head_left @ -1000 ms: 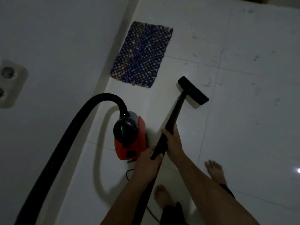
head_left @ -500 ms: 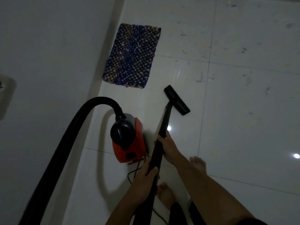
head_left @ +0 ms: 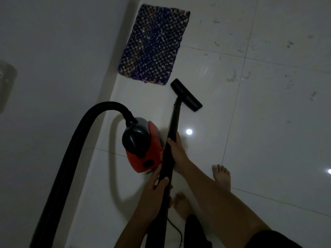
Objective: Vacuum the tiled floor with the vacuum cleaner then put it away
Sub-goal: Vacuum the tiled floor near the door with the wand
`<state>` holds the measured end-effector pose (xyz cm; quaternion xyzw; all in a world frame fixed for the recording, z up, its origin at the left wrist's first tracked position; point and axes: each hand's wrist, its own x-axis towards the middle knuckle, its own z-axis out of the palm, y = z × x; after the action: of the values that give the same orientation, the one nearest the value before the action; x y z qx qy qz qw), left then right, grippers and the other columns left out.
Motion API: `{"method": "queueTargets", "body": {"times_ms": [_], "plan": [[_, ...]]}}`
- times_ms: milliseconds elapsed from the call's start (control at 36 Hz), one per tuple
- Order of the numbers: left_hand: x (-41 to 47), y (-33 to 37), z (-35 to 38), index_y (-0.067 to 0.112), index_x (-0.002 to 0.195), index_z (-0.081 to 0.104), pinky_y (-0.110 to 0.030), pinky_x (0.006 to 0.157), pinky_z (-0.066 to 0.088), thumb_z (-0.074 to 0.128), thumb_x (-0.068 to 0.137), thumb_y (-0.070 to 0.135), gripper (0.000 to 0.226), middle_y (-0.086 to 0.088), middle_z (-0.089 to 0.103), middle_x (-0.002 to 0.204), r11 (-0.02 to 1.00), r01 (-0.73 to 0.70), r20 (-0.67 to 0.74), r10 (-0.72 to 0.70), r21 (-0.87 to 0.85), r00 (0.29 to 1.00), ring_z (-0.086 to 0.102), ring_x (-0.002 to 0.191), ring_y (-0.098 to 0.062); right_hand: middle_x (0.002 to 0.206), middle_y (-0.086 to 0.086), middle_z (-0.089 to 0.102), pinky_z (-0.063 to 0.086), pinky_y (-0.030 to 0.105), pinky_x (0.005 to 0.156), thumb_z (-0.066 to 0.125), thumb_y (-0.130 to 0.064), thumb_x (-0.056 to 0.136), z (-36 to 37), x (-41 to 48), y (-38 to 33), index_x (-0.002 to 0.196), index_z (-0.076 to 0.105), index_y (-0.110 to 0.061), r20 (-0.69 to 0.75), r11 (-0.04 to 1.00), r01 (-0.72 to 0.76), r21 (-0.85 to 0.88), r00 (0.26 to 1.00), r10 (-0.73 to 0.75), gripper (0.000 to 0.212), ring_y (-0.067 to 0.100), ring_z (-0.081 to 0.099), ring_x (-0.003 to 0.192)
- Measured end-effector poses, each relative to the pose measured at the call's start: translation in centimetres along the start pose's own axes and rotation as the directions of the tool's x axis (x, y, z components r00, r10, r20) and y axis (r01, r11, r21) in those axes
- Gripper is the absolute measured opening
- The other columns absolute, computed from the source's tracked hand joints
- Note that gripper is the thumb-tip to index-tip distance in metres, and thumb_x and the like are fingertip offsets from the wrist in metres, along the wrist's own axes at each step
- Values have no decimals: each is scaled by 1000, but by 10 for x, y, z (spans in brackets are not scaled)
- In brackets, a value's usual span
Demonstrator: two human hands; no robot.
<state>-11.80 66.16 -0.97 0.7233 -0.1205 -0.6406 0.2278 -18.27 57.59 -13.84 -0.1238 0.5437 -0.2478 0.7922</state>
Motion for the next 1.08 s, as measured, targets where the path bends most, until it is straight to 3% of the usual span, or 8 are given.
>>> {"method": "queueTargets", "body": {"times_ms": [222,361,444,556,667,806,972,1083], "plan": [[14,4,12,36,128,40,-31,53,48,47,96,16,38,-17,63,89,999,1,0,-1,-32,1000,58,61,-22,50,6,49,44,24,38,36,-16,103,-6,15,-12,148,15,-39,-22,999,2,-54,1000,-3,55,17,49,38],[35,13,23,29,139,36,-32,55,50,45,97,20,44,-15,64,98,1000,18,4,-18,-14,1000,63,73,-24,59,6,47,44,24,40,36,-15,102,-13,31,-33,151,12,-36,-80,986,-30,-166,997,17,59,16,48,43],[40,24,37,38,133,30,-29,48,52,37,100,28,36,-8,58,99,999,7,73,-9,32,997,62,74,-18,61,5,45,44,27,45,37,-16,101,-19,44,-48,152,10,-36,-138,981,-40,-188,990,14,61,17,46,48],[38,37,53,44,120,31,-21,41,47,34,100,30,25,-9,53,80,997,-63,98,59,37,993,55,61,-16,68,7,46,46,28,48,40,-17,100,-30,50,-68,150,11,-38,-148,990,-61,-125,988,42,62,18,47,55],[40,47,65,43,113,41,-23,42,47,36,100,29,20,-11,50,74,997,-38,122,46,-65,991,51,52,-17,83,10,53,49,27,48,45,-16,100,-42,45,-82,138,38,-28,-107,1000,-26,-3,994,26,41,19,57,66],[48,64,81,44,104,49,-24,41,45,38,100,27,21,-13,51,74,992,-26,160,46,-127,986,50,47,-18,77,12,54,51,27,50,49,-20,99,-56,39,-90,129,42,-33,-50,948,-66,312,995,86,34,16,56,50],[54,90,103,36,124,44,-25,46,48,40,99,29,27,-14,56,82,990,-3,140,23,-144,990,57,57,-18,68,8,48,44,21,41,43,-20,101,-62,46,-123,129,41,-31,-65,951,-87,297,992,111,30,13,49,44],[57,119,114,37,130,40,-25,46,49,43,97,33,33,-16,55,87,983,67,198,-32,-172,980,57,63,-20,65,7,46,42,20,40,40,-18,102,-65,53,-155,122,43,-32,-104,969,-92,229,988,118,24,13,46,43]]}}
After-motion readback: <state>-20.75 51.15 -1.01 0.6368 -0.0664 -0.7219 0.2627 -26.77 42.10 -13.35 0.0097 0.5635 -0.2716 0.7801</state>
